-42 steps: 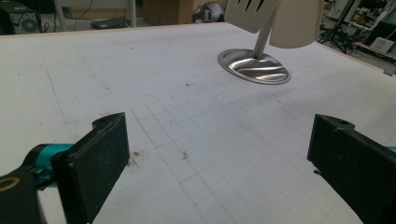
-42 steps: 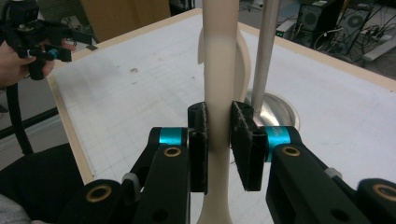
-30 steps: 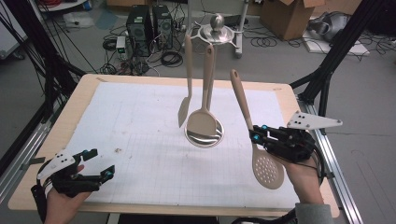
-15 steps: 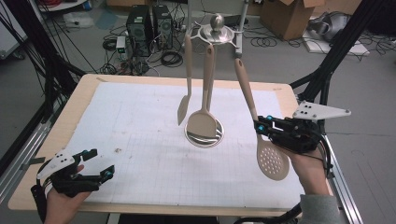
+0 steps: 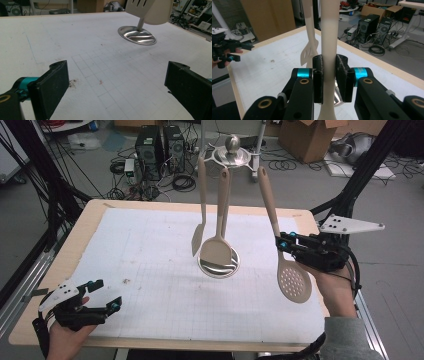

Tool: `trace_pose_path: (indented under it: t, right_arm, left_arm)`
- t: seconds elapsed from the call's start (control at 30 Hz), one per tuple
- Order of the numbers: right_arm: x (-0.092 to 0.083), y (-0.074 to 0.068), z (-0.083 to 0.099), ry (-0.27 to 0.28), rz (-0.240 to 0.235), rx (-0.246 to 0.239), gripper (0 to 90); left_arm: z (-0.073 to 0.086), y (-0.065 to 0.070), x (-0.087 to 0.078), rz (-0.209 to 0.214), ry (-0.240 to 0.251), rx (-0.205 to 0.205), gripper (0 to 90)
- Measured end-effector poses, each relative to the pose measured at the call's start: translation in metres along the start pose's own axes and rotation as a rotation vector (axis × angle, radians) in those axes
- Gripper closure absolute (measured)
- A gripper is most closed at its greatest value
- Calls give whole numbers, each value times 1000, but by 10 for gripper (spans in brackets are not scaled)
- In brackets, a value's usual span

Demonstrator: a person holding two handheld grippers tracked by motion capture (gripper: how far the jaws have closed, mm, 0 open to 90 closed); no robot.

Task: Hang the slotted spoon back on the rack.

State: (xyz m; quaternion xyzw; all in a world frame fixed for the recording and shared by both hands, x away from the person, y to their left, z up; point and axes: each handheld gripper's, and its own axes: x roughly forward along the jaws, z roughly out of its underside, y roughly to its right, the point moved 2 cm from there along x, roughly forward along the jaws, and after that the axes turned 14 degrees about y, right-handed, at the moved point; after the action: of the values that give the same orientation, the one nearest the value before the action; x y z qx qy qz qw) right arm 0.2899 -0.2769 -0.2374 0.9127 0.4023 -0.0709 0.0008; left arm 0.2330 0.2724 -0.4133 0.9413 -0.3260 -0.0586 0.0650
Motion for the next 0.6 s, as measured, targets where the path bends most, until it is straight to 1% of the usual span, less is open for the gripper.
trace_pose_path:
  t: [0.17, 0.43, 0.6]
  right_arm:
    - [3, 5, 1, -2, -5, 9, 774]
    - [9, 8, 1, -11, -18, 20, 774]
    - [12, 9, 1, -9, -27, 24, 774]
  left_arm:
    - [0, -1, -1, -3, 1, -1, 61]
    - [0, -1, -3, -4, 1, -2, 62]
    - [1, -3, -5, -15, 2, -5, 61]
